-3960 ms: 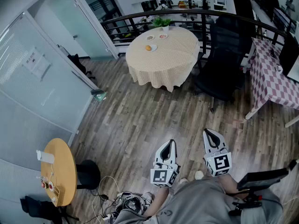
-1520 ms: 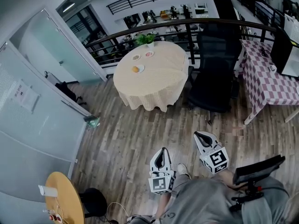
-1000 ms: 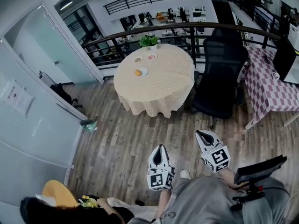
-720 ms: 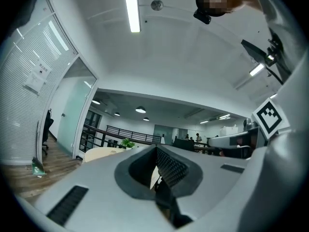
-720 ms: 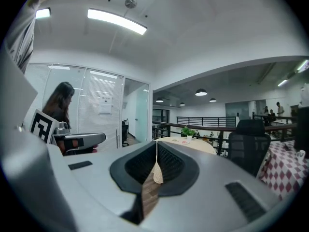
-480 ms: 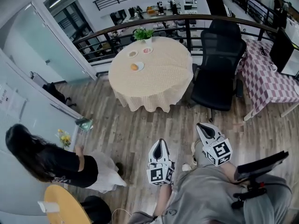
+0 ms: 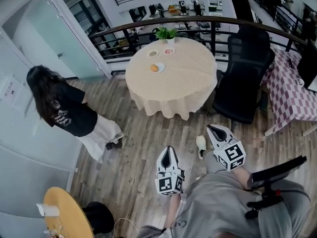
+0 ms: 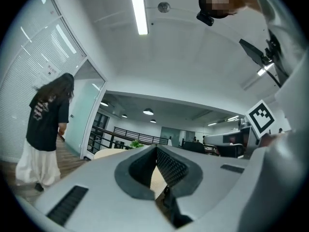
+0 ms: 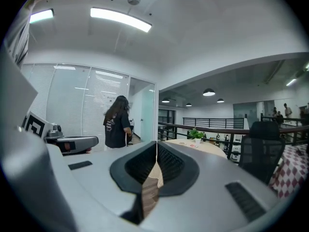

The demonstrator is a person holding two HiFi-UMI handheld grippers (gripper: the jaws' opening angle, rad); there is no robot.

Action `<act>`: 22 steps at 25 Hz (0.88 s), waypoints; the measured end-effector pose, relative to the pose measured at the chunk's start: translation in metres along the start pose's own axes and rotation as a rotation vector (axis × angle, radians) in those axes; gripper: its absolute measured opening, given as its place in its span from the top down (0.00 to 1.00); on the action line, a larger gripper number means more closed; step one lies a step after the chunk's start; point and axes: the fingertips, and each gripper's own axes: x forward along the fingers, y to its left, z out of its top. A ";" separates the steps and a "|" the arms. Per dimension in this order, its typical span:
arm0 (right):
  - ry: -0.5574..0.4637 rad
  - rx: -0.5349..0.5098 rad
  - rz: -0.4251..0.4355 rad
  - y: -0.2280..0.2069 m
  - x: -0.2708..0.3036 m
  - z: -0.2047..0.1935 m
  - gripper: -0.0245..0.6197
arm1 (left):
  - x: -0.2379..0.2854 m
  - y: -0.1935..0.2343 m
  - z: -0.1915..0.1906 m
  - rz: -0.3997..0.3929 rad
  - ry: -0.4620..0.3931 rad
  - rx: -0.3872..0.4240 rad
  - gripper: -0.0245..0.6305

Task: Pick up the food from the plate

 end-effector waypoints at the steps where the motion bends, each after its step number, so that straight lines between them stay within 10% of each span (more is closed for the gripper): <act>1: -0.004 -0.003 0.012 0.002 0.008 0.001 0.94 | 0.002 0.006 0.000 0.014 -0.003 0.002 0.95; 22: 0.027 0.064 0.122 -0.104 0.244 -0.007 0.94 | 0.220 0.092 -0.025 0.097 0.071 -0.029 0.95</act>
